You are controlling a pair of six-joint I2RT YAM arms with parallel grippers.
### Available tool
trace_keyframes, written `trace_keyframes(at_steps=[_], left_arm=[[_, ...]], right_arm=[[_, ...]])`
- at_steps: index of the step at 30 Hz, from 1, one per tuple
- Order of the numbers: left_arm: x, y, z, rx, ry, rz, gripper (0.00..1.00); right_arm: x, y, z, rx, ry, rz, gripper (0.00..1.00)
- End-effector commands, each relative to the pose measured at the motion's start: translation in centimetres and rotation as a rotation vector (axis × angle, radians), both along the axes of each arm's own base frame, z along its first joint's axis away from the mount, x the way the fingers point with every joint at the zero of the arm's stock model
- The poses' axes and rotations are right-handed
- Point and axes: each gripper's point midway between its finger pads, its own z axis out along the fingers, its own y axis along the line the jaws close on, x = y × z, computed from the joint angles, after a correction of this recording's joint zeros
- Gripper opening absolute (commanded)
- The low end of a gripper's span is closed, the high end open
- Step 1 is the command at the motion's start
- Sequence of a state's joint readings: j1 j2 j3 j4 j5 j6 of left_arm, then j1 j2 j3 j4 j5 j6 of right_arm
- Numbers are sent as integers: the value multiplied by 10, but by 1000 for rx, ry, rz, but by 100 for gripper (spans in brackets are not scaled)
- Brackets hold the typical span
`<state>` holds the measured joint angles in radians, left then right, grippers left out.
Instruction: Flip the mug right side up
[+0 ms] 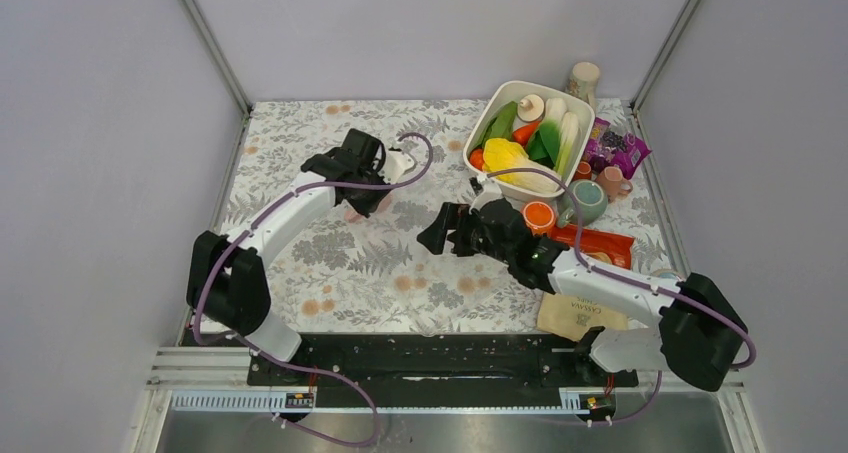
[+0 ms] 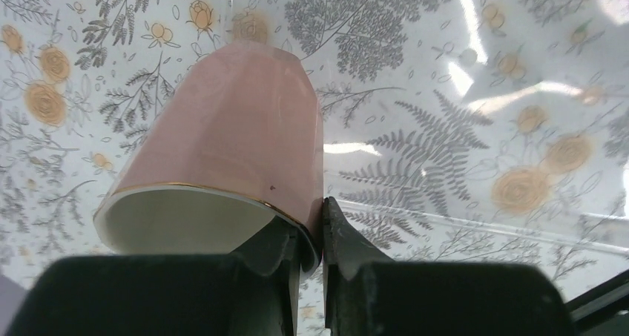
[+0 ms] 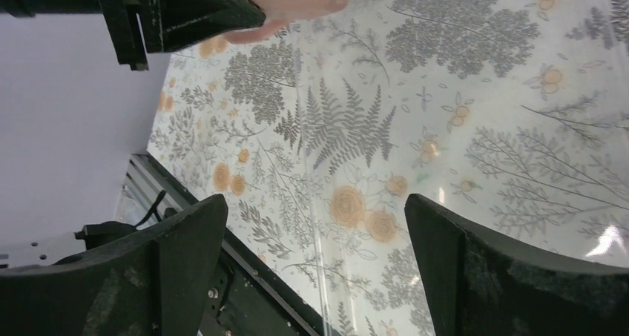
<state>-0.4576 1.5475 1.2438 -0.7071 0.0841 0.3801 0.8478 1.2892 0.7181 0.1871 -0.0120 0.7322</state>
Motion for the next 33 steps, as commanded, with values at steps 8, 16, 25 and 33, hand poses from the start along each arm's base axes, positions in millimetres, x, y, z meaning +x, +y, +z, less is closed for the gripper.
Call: trace_keyframes(at_steps=[8,16,25,33], left_arm=[[24,18,-7,234,21,-126,0],[24,20,-23,276,103,-134,2],[29,5,-7,205,71,-160,37],[26,-8,17,120,31,-197,59]], right_arm=[[9,-76,16,-218,-82,-157,100],[23,-155,0,-376,-59,-371,100],[16,-247,-7,-729,-54,-549,100],[15,-266,-46,-752,77,-497,99]])
